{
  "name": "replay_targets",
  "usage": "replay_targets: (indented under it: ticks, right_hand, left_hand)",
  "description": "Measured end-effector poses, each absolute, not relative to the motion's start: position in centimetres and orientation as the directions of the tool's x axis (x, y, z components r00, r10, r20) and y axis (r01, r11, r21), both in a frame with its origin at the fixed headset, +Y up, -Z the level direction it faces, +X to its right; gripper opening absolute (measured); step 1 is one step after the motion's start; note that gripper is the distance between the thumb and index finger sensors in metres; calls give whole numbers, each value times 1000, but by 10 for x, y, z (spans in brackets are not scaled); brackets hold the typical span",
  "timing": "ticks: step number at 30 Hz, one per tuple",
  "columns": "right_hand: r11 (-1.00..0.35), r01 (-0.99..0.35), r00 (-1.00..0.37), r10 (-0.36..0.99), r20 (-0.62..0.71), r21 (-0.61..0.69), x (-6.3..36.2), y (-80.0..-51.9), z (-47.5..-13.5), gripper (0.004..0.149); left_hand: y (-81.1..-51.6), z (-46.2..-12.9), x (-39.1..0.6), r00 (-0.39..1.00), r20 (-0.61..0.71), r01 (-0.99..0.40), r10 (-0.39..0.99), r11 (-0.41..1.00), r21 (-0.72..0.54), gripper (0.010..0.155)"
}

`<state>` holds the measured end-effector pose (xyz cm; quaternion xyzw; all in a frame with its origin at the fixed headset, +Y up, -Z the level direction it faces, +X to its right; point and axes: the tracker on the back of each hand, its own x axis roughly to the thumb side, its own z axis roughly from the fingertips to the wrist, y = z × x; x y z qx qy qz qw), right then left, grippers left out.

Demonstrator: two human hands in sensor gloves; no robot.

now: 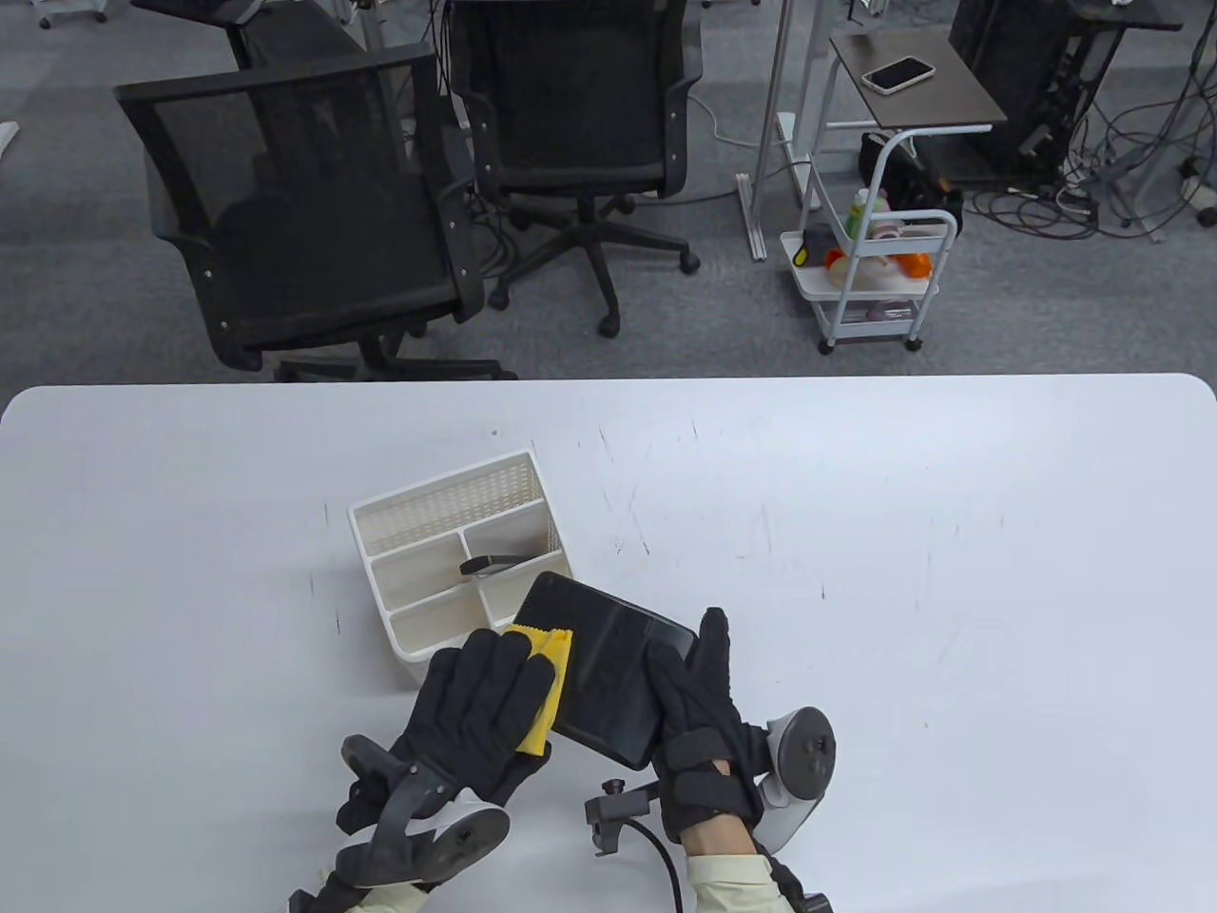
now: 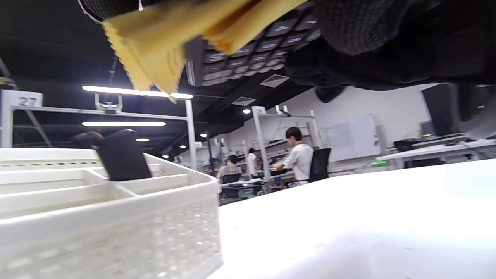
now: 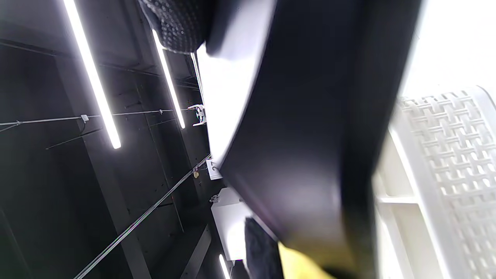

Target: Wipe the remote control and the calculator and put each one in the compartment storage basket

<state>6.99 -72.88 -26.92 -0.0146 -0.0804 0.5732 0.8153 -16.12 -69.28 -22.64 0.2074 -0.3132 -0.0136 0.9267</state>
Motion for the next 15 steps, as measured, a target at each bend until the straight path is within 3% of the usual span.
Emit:
replay_targets:
  ticks: [6, 15]
  right_hand:
    - [267, -962, 263, 962, 75, -48, 60, -730, -269, 82]
    - [292, -949, 282, 955, 96, -119, 70, -727, -267, 78]
  left_hand:
    - [-700, -221, -148, 758, 619, -77, -206, 914, 399, 89]
    - [-700, -230, -162, 816, 543, -30, -199, 923, 384, 70]
